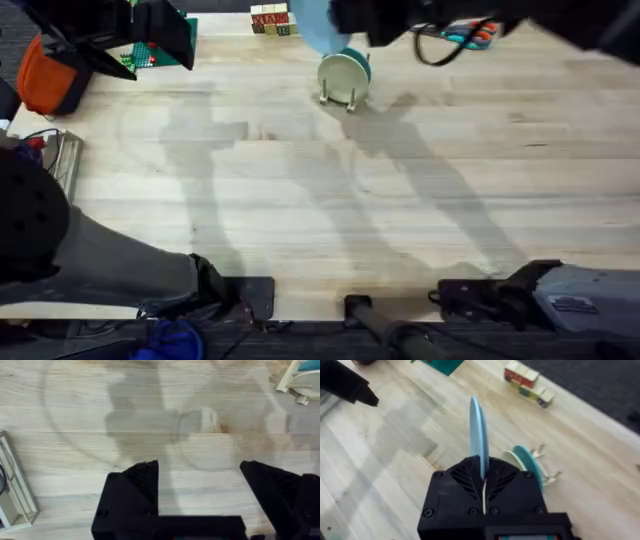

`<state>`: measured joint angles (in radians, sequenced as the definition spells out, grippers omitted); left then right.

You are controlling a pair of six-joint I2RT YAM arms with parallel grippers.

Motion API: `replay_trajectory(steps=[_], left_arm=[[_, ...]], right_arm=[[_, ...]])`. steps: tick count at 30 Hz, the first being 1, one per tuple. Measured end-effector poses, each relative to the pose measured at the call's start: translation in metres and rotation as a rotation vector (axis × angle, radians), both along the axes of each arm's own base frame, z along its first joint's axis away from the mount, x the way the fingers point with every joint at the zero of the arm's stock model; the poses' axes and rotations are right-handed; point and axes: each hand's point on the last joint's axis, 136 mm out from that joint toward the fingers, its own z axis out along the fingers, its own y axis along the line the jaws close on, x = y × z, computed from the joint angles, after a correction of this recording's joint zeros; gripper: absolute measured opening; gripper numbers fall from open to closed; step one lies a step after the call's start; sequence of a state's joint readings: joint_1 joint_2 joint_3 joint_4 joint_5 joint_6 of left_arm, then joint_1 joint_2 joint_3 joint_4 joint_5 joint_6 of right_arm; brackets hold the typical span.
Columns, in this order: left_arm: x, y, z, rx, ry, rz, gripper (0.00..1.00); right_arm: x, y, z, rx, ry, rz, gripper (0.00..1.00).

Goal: Pick up the plates from the table one by one and place each into a slot on the dish rack.

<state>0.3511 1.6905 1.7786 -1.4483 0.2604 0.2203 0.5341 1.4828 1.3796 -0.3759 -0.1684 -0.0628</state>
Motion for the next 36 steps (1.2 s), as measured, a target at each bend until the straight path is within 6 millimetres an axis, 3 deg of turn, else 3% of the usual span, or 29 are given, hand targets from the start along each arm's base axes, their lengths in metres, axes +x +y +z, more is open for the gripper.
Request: replay_trajectory(steps=[9, 15, 36], left_arm=[[0.000, 0.000, 0.000, 0.000, 0.000, 0.000, 0.993], [0.000, 0.000, 0.000, 0.000, 0.000, 0.000, 0.995], [0.000, 0.000, 0.000, 0.000, 0.000, 0.000, 0.993]], right_arm=[[-0.006, -0.055, 0.036, -0.093, -0.137, -0.018, 0.030], [-0.001, -0.077, 0.041, -0.124, -0.167, -0.051, 0.030], [0.000, -0.082, 0.037, -0.323, -0.301, 0.081, 0.030]])
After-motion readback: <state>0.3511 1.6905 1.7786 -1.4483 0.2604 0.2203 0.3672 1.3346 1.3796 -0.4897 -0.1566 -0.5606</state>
